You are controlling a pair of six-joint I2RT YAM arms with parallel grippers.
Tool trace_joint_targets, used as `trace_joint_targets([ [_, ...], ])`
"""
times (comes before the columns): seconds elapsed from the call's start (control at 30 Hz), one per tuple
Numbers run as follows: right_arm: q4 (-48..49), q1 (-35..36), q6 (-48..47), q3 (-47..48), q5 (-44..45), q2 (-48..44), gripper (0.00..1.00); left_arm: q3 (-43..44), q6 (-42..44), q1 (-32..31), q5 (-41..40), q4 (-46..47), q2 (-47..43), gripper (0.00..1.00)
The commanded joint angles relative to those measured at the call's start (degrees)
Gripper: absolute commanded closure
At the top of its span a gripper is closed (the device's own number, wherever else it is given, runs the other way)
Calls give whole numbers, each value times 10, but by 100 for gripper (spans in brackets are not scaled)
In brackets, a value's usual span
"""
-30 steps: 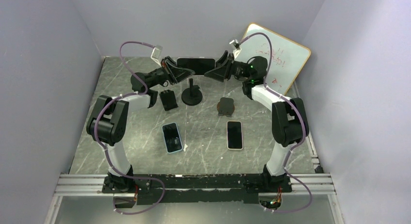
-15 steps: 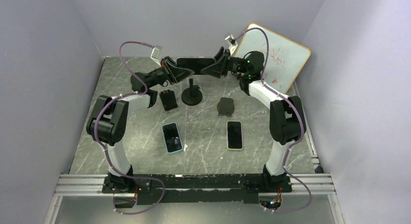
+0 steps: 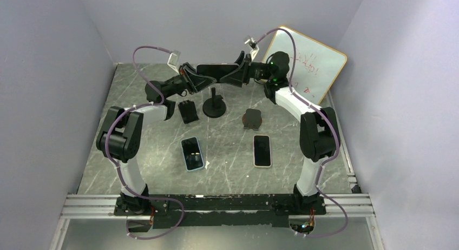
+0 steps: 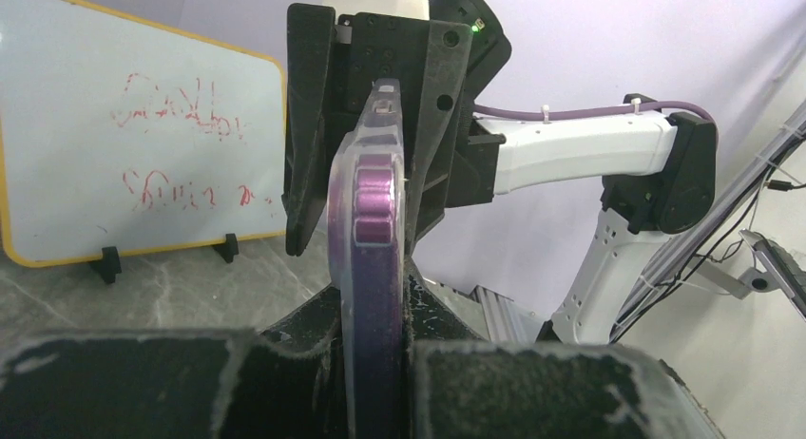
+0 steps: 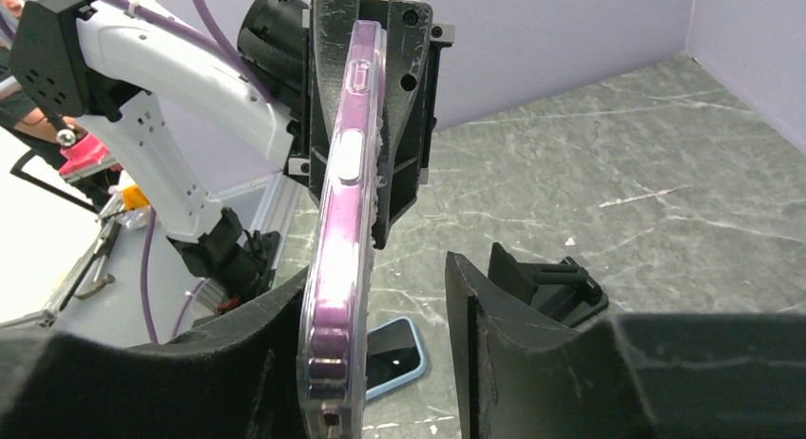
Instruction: Place the phone on the phone stand
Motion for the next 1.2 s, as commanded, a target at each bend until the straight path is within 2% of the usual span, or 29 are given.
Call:
trace_joint_targets([
  [0.0,-60,7,-47,19,11,15,60,12,-7,-7,-3,180,-14,95],
  [0.1,-85,7,-63,21,16,13,74,11,-7,-7,-2,180,-13,95],
  [0.17,-98,7,-72,22,22,11,97,11,-6,-6,-1,180,-13,95],
  [0.2,-106,7,-76,23,26,10,100,12,-7,-6,0,179,-12,95],
  [0.33,-101,-1,-74,3,60,-3,100,17,-10,-3,7,179,-5,92],
  [0.4,-88,-20,-58,-20,79,-15,100,16,0,3,18,178,-3,61],
  [0.47,-77,-47,-51,-50,99,-35,100,2,30,16,27,172,-7,48],
  [0.53,-87,-68,-66,-80,109,-60,100,-7,70,37,39,134,-8,46],
  [0.6,-109,-79,-91,-110,113,-94,100,-15,145,55,50,68,-13,46],
  [0.63,-114,-79,-105,-126,113,-111,100,-19,228,60,46,5,-18,45],
  [0.7,-86,-76,-96,-158,105,-136,100,-23,466,55,4,-204,-50,44],
  [0.73,-73,-72,-89,-172,100,-143,100,-15,602,44,-41,-378,-66,44],
  [0.77,-67,-66,-88,-183,96,-149,100,-1,715,30,-88,-472,-70,43],
  [0.8,-70,-61,-93,-192,95,-152,100,16,777,19,-109,-525,-62,43],
  [0.87,-67,-51,-100,-204,93,-151,100,30,827,12,-104,-544,-33,44],
  [0.97,-21,-45,-68,-220,80,-139,100,10,841,10,-97,-484,-3,43],
  [1.1,-23,-43,-67,-228,76,-143,100,23,888,13,-92,-518,39,45],
  [1.17,-32,-41,-74,-230,77,-147,100,19,880,20,-76,-502,55,46],
])
